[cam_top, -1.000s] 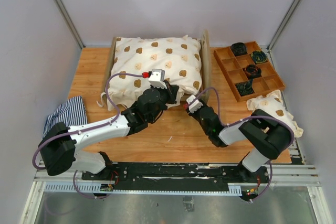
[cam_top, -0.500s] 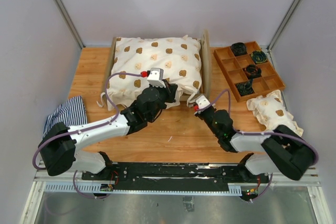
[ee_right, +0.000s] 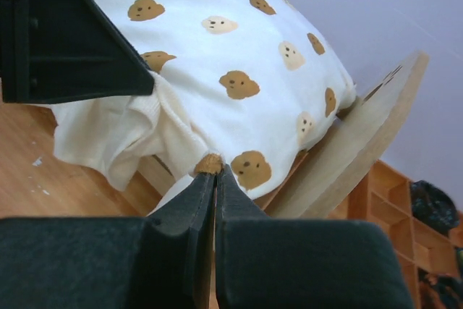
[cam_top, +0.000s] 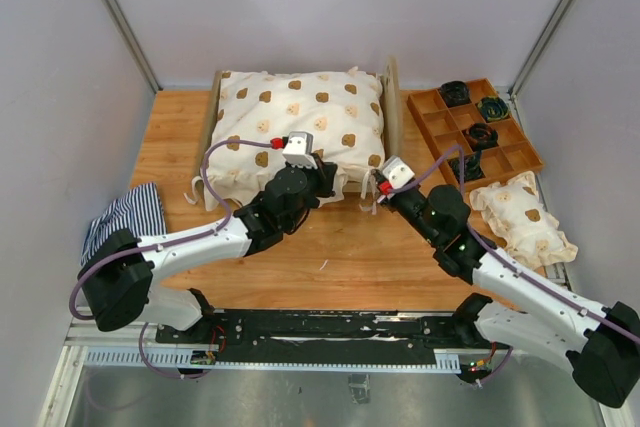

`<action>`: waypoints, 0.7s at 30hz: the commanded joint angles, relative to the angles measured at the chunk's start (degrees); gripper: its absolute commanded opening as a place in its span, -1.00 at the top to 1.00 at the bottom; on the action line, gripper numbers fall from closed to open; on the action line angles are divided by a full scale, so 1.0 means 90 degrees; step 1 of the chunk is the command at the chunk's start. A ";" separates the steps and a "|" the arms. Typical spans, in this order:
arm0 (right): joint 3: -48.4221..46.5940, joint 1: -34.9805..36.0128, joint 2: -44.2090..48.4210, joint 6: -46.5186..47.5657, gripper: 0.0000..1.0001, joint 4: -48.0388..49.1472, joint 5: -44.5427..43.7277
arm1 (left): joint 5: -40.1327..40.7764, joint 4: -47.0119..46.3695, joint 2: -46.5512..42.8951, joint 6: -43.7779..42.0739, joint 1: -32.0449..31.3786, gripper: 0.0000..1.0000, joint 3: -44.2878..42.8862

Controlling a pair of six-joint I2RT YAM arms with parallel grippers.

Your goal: Set up the pet bed

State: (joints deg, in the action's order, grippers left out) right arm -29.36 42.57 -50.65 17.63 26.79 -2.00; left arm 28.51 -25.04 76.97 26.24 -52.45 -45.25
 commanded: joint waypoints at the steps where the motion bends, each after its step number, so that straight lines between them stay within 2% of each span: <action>1: -0.0748 -0.0095 -0.0346 0.1216 0.99 -0.0802 0.0060 | 0.0295 -0.0228 -0.0023 -0.0001 0.0066 1.00 0.0013; 7: -0.1591 -0.0159 -0.0796 0.2415 0.99 -0.1553 0.0305 | 0.0410 -0.0188 -0.0034 -0.0120 0.0105 1.00 -0.0057; 12: -0.1434 -0.0374 -0.0793 0.3308 0.99 -0.0889 0.0528 | 0.0511 -0.0094 0.0055 -0.0119 0.0165 0.99 -0.0167; 21: -0.1939 -0.0627 -0.1297 0.4142 0.99 -0.0670 0.0905 | 0.0620 -0.0043 0.0126 -0.0105 0.0302 1.00 -0.0284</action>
State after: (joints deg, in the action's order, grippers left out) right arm -43.53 38.06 -61.54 49.28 17.34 3.73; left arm 31.40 -24.86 77.60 25.78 -50.65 -45.76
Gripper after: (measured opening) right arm 0.010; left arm 0.008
